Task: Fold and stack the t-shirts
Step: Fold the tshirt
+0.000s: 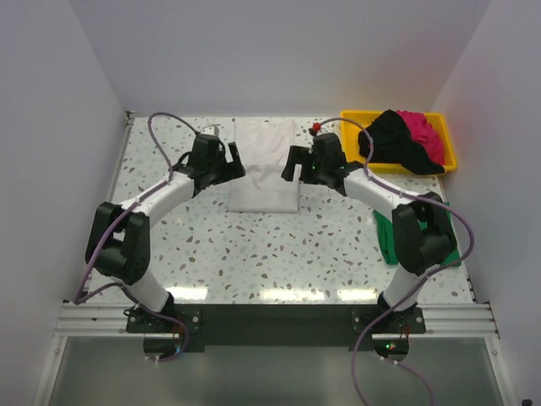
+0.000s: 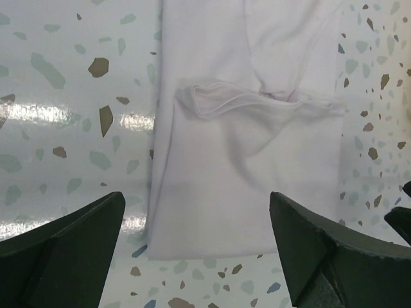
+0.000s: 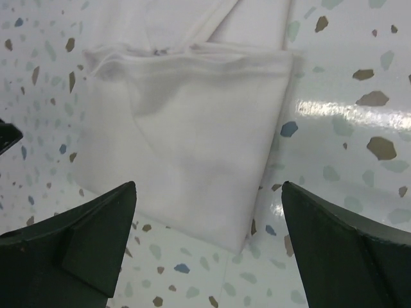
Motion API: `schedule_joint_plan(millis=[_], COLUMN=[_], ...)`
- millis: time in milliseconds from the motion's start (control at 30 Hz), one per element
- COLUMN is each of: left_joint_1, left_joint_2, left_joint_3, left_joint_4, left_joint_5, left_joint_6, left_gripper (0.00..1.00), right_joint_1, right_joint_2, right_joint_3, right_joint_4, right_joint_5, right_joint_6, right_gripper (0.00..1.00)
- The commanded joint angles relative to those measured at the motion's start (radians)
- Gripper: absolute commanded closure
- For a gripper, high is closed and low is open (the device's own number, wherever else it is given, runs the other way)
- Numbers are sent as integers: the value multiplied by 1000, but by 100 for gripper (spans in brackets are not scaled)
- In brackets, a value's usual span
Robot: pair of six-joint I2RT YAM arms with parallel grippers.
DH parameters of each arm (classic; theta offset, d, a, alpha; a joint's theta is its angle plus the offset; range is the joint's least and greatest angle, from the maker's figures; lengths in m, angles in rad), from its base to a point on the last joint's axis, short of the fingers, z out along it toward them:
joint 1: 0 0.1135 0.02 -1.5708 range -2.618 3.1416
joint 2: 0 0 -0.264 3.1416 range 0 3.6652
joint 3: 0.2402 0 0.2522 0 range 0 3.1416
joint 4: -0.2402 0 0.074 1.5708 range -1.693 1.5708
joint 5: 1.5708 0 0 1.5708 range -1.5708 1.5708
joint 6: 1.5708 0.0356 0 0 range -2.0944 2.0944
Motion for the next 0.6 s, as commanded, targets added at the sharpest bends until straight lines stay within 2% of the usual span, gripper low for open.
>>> schedule_joint_plan(millis=[0, 100, 233, 500, 533, 567], left_joint_1=[8, 8, 8, 8, 8, 8], left_joint_2=[-35, -63, -83, 0, 8, 17], left_joint_3=[-63, -138, -251, -262, -259, -256], left_joint_4=[1, 9, 52, 99, 102, 108], left_joint_5=[2, 28, 32, 55, 55, 77], left_joint_6=[24, 21, 2, -27, -28, -28], left_gripper=[0, 0, 1, 20, 22, 24], right_joint_1=[0, 1, 1, 3, 1, 3], right_joint_2=[-102, -150, -145, -59, -43, -30], right_joint_3=[-129, -230, -278, -301, -300, -298], right_joint_4=[37, 82, 91, 145, 143, 145], right_joint_5=[-114, -151, -152, -198, -200, -203], right_joint_6=[38, 78, 100, 158, 161, 163], right_gripper=[1, 1, 2, 18, 25, 27])
